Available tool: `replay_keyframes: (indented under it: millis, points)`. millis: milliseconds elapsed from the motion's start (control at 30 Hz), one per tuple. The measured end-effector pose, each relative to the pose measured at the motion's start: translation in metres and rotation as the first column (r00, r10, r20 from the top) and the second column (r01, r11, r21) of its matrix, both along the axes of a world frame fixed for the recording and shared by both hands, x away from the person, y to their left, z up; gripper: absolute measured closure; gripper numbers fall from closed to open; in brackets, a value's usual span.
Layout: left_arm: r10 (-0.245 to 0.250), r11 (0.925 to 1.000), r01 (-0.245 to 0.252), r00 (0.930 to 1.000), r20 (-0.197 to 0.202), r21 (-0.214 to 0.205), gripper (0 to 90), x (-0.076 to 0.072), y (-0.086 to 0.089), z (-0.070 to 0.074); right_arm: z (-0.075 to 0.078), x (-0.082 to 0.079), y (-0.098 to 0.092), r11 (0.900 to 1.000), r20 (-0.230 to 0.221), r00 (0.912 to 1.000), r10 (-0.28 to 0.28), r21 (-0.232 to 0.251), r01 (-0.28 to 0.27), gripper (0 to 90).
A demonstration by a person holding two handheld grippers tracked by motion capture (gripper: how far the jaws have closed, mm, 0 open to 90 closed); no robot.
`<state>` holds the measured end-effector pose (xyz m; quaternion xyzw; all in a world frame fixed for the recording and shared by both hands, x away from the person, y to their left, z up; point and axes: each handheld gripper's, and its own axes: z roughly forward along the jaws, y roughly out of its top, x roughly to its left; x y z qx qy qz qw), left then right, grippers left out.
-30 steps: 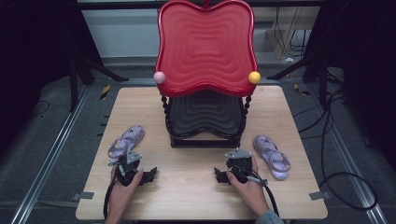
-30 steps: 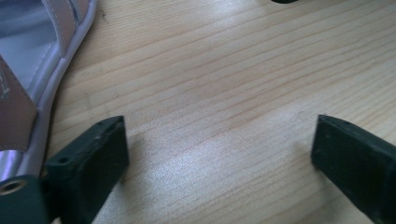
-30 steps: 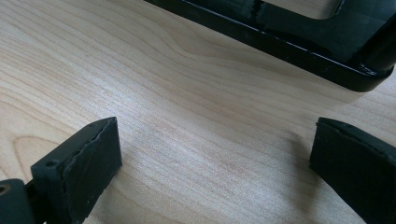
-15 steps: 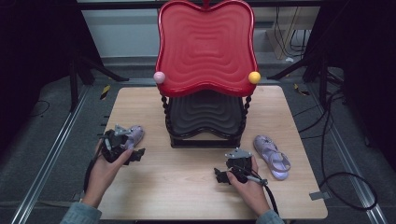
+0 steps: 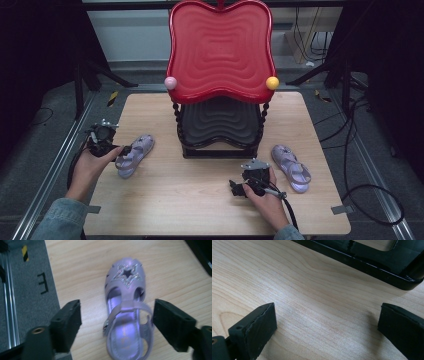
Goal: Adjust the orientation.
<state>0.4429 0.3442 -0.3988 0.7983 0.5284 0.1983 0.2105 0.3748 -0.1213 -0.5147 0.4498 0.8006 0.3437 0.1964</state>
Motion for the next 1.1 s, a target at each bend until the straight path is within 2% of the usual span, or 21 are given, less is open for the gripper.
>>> replay_keyframes:
  millis: [200, 400, 600, 767, 867, 933, 1033, 1100]
  points:
    - [-0.012, 0.9990, 0.016, 0.9954, -0.095, 0.042, 37.9, 0.008, 0.010, -0.016, 0.000, 0.000, 0.000, 1.0000, 0.000, 1.0000, 0.001, 0.000, -0.001, 2.2]
    - [-0.019, 0.9981, 0.028, 0.9885, -0.150, 0.055, 48.5, 0.012, 0.015, -0.026, 0.000, 0.000, 0.000, 1.0000, 0.000, 1.0000, 0.004, -0.003, -0.004, 2.2]
    - [-0.028, 0.9966, 0.045, 0.9744, -0.223, 0.069, 56.7, 0.017, 0.015, -0.038, 0.000, 0.000, 0.000, 1.0000, 0.000, 1.0000, 0.004, -0.003, -0.004, 2.2]
    - [-0.030, 0.9976, 0.045, 0.9657, -0.258, 0.052, 66.3, 0.021, 0.016, -0.044, 0.000, 0.000, -0.001, 1.0000, 0.000, 1.0000, 0.005, -0.003, -0.005, 2.2]
    - [-0.032, 0.9981, 0.045, 0.9603, -0.277, 0.041, 75.7, 0.022, 0.015, -0.046, 0.000, 0.000, -0.001, 1.0000, 0.000, 1.0000, 0.006, -0.003, -0.006, 2.2]
    - [-0.022, 0.9984, 0.036, 0.9599, -0.280, 0.045, 80.5, 0.023, 0.015, -0.046, 0.000, 0.000, -0.001, 1.0000, 0.000, 1.0000, 0.006, -0.003, -0.006, 2.2]
    - [-0.032, 0.9986, 0.043, 0.9575, -0.287, 0.032, 82.2, 0.021, 0.014, -0.044, 0.000, 0.000, -0.001, 1.0000, 0.000, 1.0000, 0.008, -0.003, -0.008, 2.2]
    - [-0.047, 0.9980, 0.057, 0.9591, -0.279, 0.027, 82.5, 0.017, 0.012, -0.039, 0.000, 0.000, -0.001, 1.0000, 0.000, 1.0000, 0.008, -0.003, -0.008, 2.2]
